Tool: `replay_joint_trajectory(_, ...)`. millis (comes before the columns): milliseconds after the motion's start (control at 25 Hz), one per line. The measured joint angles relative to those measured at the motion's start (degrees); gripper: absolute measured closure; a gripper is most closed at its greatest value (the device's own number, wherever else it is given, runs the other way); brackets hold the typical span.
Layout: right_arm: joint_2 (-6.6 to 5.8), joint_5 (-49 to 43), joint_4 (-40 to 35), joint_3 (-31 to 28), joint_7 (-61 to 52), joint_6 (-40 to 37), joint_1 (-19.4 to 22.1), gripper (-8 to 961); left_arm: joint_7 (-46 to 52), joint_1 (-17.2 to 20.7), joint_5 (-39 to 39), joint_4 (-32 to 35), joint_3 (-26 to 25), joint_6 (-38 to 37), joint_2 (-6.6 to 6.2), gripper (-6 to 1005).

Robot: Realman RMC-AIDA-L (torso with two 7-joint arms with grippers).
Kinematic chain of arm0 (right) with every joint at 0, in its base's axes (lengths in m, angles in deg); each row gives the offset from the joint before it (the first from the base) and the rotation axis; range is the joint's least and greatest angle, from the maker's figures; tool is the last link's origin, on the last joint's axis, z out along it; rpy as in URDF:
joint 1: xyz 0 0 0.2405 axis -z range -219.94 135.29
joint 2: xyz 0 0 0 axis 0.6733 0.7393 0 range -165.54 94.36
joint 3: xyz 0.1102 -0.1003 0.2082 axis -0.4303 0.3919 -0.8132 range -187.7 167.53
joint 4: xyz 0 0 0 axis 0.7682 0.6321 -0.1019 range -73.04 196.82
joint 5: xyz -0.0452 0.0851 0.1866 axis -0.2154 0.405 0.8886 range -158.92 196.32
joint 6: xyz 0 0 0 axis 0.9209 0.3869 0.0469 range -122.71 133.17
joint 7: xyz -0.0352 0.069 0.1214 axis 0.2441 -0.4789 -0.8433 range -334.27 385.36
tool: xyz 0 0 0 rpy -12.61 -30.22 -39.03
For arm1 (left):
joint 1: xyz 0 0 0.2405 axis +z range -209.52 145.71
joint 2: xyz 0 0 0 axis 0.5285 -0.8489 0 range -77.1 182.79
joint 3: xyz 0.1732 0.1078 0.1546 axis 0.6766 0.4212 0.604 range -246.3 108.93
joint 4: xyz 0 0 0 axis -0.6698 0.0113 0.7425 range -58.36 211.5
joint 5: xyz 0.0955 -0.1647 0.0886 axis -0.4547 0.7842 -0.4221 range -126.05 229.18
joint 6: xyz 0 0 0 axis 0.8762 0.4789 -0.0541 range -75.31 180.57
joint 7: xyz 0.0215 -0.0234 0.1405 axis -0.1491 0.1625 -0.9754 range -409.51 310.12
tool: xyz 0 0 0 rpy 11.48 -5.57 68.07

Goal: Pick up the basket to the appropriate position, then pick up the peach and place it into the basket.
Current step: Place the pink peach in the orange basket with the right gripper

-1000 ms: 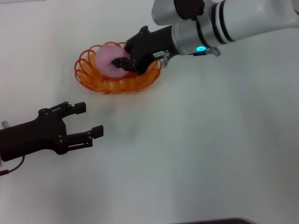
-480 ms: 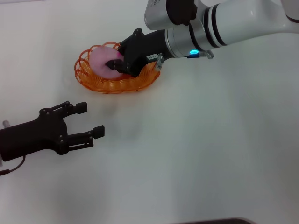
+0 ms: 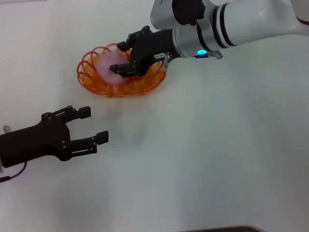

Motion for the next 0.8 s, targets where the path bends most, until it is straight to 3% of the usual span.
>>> replay_joint_trajectory(360,0.00,1.3,0.4,0.0,0.3,0.1,0.1,128,0.0,0.0,-0.1,0.0,0.1,-0.1,0.00,111)
replay_joint_trajectory(680,-0.70,1.3,-2.9,-0.7,-0.5,-4.5,1.2,-2,0.0,0.0,-0.2,0.0,0.1,-0.1,0.00,111)
replay_joint_trajectory(800,-1.41,0.4,-8.0,-1.8,-1.9,-7.9,3.7,2,0.1,0.0,-0.3,0.0,0.1,-0.1,0.00,111)
